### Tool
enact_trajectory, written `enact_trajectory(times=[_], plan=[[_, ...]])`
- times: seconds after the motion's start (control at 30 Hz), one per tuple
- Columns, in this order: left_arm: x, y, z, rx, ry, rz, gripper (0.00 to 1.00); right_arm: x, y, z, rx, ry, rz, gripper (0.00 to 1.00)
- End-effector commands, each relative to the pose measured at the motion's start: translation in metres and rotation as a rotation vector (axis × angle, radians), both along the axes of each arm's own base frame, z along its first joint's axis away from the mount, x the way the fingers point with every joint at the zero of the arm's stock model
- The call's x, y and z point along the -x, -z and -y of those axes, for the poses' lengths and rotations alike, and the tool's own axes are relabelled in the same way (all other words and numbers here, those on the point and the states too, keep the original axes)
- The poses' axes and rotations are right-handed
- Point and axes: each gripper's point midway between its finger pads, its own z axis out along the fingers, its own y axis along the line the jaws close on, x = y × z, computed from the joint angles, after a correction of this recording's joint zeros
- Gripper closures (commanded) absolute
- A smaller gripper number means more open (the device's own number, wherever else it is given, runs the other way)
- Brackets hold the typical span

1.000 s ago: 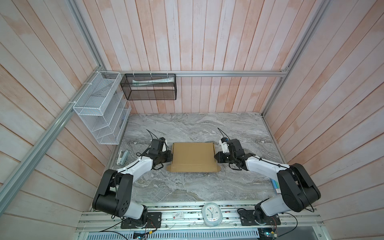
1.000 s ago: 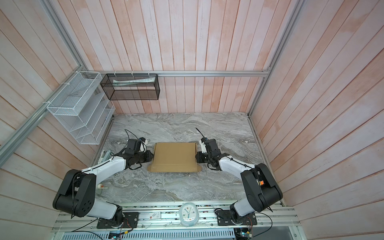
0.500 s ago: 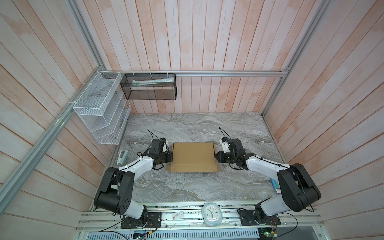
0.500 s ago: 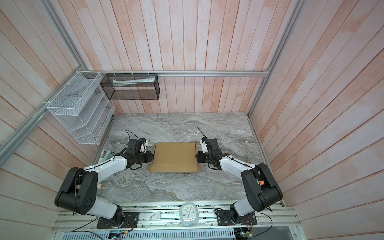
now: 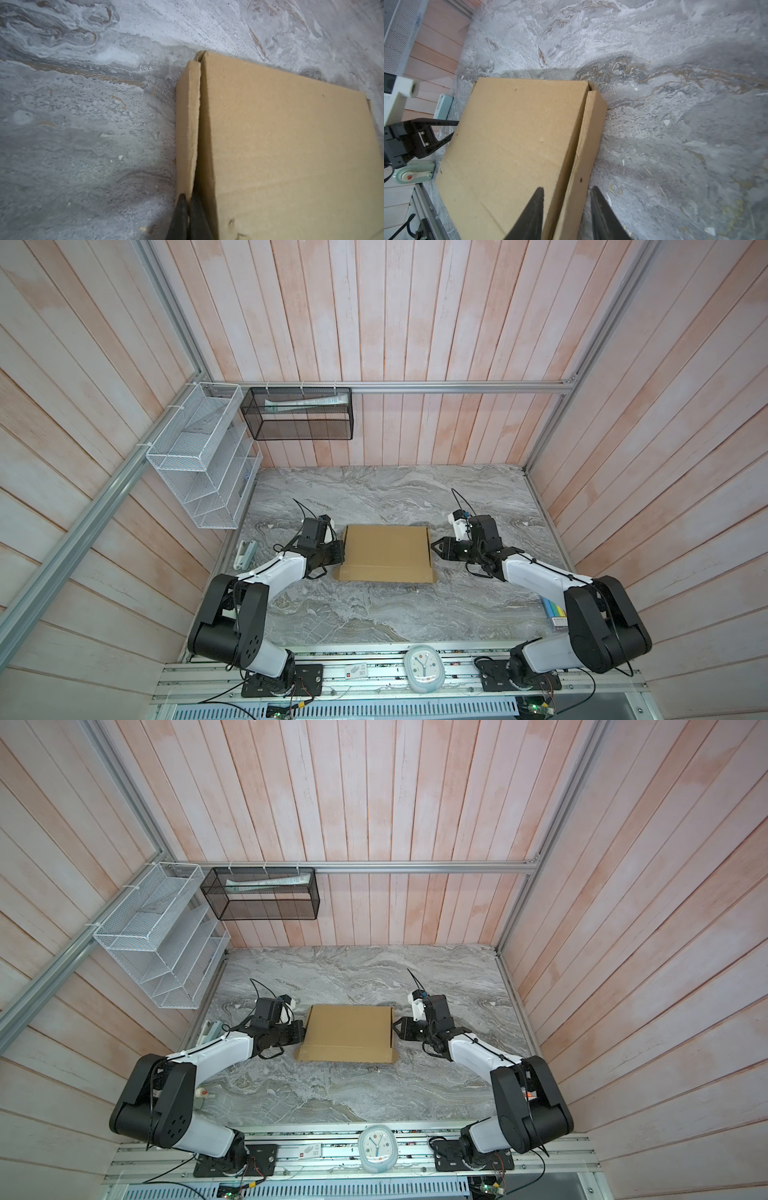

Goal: Fold the paper box

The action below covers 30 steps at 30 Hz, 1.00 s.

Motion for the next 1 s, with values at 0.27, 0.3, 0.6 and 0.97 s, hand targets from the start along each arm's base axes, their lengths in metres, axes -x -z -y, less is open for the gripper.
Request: enact_trajectory(times=[0.27, 0.3, 0.6, 0.97], plan=[[-0.006, -0.010, 0.006, 0.123, 0.016, 0.061, 1.00, 0.010, -0.015, 0.007, -0.210, -0.009, 0.002, 0.46], [-0.006, -0.011, 0.007, 0.132, 0.022, 0.066, 1.00, 0.010, -0.016, 0.006, -0.231, -0.013, 0.001, 0.45], [-0.007, -0.016, 0.012, 0.198, 0.052, 0.085, 1.00, 0.011, -0.011, 0.003, -0.338, -0.038, -0.046, 0.33], [-0.007, -0.024, 0.015, 0.218, 0.068, 0.102, 1.00, 0.017, 0.001, -0.002, -0.393, -0.058, -0.073, 0.27]])
